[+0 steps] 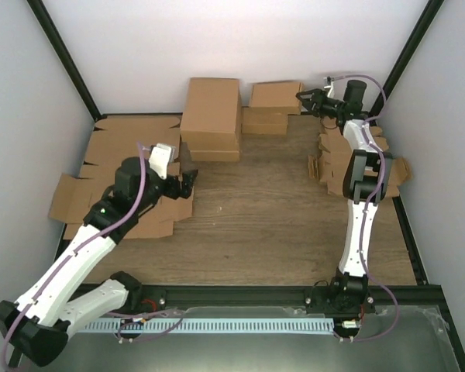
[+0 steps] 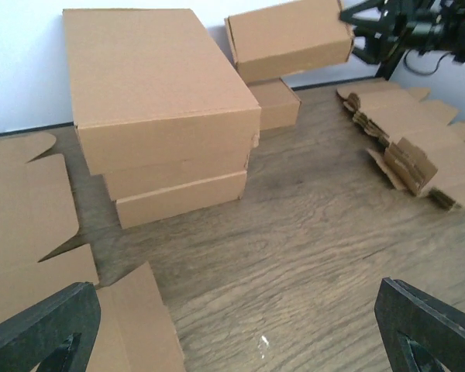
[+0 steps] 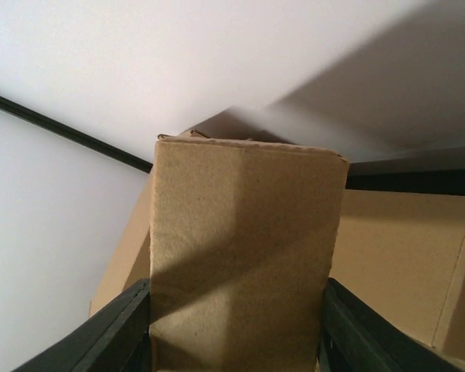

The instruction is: Fold the paper box

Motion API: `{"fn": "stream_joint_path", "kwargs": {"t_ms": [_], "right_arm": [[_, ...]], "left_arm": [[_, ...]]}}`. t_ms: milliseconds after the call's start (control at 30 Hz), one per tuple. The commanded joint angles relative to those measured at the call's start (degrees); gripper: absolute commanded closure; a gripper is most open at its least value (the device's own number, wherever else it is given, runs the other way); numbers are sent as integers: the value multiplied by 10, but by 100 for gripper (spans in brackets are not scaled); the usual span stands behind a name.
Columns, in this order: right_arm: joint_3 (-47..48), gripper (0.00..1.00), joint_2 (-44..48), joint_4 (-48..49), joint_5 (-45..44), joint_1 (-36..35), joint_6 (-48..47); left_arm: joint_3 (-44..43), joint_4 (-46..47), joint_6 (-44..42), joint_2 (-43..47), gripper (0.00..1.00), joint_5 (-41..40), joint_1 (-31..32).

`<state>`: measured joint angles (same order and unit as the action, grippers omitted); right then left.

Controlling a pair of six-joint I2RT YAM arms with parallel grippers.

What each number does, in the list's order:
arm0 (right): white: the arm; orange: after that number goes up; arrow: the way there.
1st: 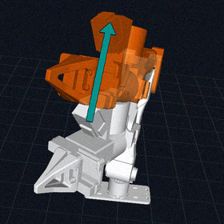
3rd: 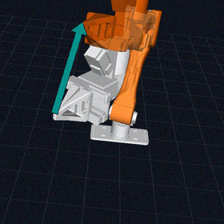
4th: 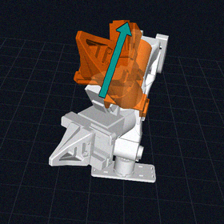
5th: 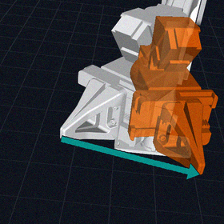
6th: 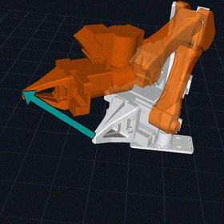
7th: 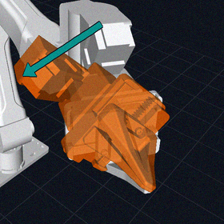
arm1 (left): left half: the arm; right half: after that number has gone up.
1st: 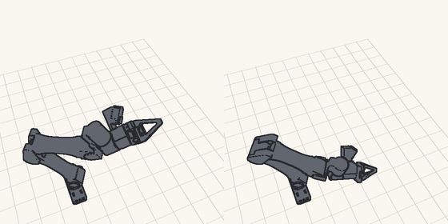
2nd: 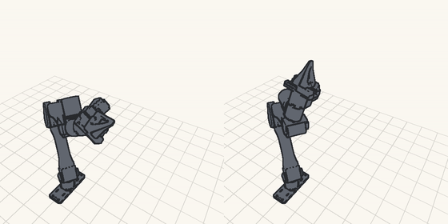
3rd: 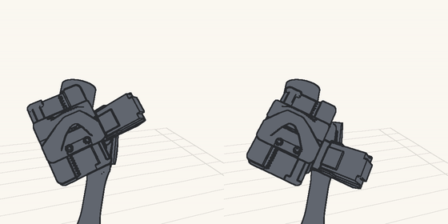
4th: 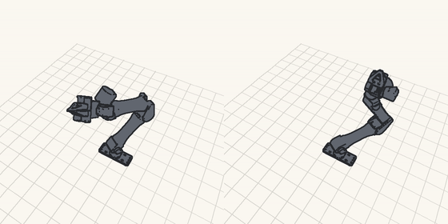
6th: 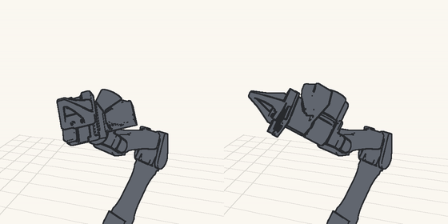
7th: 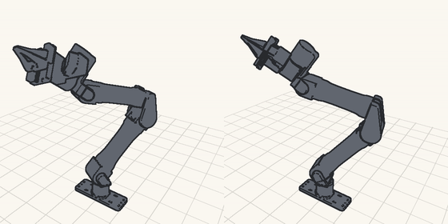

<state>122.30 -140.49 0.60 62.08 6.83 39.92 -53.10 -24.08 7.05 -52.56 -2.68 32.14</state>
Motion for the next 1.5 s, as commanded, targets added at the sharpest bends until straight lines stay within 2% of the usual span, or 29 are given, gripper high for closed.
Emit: {"fn": "stream_joint_path", "kwargs": {"t_ms": [0,333,367,400,467,500,567,600,833,1033,1167,1367,1467], "right_arm": [[59,59,-49,3,19,-14,19],[136,59,-148,42,43,-33,67],[141,54,-155,46,42,-33,70],[148,45,-160,44,38,-33,71],[156,19,-161,35,22,-33,59],[157,10,-158,26,10,-33,51],[158,1,-148,6,-20,-33,30],[157,0,-141,-5,-35,-33,18],[156,0,-101,-99,-165,-34,-89],[146,1,-86,-143,-219,-39,-163],[97,13,-56,-123,-205,-39,-177],[48,19,-20,-87,-194,-39,-194],[2,26,19,-56,-201,-39,-195]], "left_arm": [[-5,49,44,-19,0,136,-66],[-15,79,85,-43,0,178,-171],[-14,82,89,-46,0,184,-178],[-12,86,92,-48,0,191,-185],[-11,91,96,-54,0,199,-193],[-11,92,97,-56,0,200,-196],[-13,92,97,-60,0,201,-200],[-14,91,97,-61,0,201,-202],[-22,88,93,-71,0,200,-207],[-21,87,91,-75,0,205,-208],[-23,77,84,-73,0,199,-208],[-26,72,79,-73,0,197,-208],[-27,66,74,-73,0,195,-208]]}}
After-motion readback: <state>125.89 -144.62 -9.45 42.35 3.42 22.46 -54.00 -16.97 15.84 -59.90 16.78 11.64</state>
